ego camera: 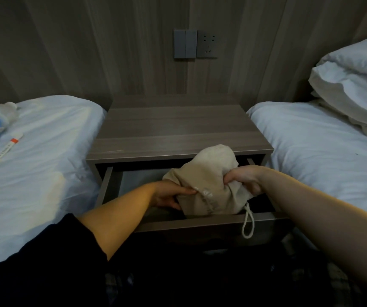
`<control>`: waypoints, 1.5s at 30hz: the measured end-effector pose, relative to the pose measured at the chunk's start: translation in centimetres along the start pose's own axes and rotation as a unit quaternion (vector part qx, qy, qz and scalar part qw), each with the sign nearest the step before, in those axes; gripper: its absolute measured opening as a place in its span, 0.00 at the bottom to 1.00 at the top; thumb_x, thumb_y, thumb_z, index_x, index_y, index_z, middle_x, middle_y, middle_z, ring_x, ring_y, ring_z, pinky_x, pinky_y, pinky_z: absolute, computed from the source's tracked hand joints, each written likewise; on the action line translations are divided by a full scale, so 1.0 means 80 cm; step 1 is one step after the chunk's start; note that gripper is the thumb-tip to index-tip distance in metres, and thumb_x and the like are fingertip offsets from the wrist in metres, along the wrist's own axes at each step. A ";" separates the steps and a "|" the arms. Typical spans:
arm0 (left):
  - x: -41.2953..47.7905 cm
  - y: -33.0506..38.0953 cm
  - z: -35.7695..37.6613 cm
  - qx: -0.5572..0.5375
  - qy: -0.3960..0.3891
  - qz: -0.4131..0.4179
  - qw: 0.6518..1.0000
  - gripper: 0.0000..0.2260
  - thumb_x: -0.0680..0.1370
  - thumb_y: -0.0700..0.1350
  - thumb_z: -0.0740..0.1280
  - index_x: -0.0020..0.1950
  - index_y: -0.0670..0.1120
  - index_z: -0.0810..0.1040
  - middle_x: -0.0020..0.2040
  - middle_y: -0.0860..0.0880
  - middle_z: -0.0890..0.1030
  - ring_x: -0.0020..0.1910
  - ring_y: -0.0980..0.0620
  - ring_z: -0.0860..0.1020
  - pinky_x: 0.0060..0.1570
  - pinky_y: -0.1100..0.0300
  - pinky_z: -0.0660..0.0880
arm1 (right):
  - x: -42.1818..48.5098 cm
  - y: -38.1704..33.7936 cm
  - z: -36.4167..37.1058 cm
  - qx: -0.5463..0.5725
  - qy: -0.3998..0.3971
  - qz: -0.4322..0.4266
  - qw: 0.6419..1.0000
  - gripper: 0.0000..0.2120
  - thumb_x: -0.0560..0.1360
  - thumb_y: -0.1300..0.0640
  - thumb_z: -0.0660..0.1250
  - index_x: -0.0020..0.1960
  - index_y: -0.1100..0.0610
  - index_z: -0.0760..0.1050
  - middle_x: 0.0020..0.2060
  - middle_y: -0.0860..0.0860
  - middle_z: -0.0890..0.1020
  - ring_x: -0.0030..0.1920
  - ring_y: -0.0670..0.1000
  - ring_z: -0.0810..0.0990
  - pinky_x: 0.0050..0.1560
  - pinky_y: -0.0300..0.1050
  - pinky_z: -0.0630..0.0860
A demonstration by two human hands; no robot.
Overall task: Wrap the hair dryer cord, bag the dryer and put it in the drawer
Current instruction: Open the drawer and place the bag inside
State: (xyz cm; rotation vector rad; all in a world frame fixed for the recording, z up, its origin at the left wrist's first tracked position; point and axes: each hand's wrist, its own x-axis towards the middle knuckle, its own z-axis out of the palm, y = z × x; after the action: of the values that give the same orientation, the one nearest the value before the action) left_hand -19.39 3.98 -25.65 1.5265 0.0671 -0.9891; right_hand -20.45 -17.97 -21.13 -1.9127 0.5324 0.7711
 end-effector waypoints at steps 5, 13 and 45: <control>0.012 -0.003 -0.003 -0.016 0.015 -0.018 1.000 0.13 0.76 0.39 0.66 0.60 0.46 0.74 0.51 0.49 0.79 0.55 0.50 0.76 0.62 0.47 0.71 | 0.002 0.001 0.002 0.017 -0.008 0.020 1.000 0.17 0.72 0.61 0.64 0.60 0.61 0.72 0.45 0.59 0.80 0.45 0.57 0.79 0.40 0.48 0.76; 0.016 0.018 0.016 0.063 0.050 -0.056 0.995 0.20 0.74 0.40 0.68 0.65 0.46 0.71 0.51 0.48 0.79 0.58 0.48 0.74 0.60 0.48 0.71 | 0.007 0.017 -0.009 0.028 -0.040 0.038 0.998 0.15 0.70 0.66 0.60 0.55 0.61 0.76 0.42 0.58 0.82 0.46 0.57 0.81 0.45 0.49 0.78; -0.021 0.040 -0.008 0.518 0.276 0.084 0.805 0.14 0.77 0.50 0.64 0.57 0.44 0.79 0.54 0.44 0.81 0.51 0.46 0.78 0.53 0.53 0.75 | -0.009 0.025 0.014 -0.338 0.164 -0.296 0.879 0.21 0.77 0.46 0.62 0.64 0.58 0.71 0.58 0.57 0.76 0.50 0.55 0.80 0.50 0.45 0.73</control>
State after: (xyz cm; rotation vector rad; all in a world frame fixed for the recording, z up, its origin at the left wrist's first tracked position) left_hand -18.30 4.56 -22.19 2.7466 -0.2407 -0.3562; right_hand -22.53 -17.81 -22.24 -2.6860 -0.1870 0.2214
